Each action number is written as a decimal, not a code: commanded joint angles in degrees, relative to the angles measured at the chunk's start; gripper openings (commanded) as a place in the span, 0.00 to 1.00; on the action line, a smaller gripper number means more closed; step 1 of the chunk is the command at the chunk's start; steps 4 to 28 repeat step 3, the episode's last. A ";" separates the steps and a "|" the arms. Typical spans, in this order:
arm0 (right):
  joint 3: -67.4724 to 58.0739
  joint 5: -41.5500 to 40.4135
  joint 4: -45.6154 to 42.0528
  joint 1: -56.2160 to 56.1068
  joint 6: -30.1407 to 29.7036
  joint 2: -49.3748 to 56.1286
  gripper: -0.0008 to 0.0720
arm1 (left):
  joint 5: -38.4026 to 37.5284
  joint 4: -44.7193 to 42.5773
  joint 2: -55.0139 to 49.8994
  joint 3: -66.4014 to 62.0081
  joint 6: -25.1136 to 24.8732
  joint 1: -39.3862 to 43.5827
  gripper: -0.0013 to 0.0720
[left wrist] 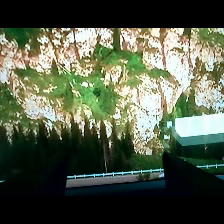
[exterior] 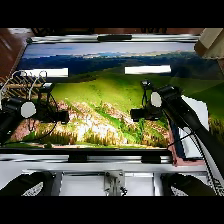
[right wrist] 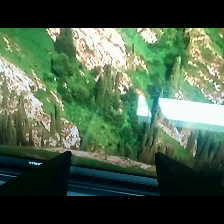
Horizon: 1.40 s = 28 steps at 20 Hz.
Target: Fold the shirts.
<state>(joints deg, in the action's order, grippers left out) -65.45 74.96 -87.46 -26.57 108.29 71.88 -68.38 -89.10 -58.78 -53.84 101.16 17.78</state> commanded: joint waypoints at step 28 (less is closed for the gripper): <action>0.04 -0.07 0.09 -0.04 0.04 0.04 0.87 | 0.44 0.07 0.07 0.09 0.07 -0.02 0.98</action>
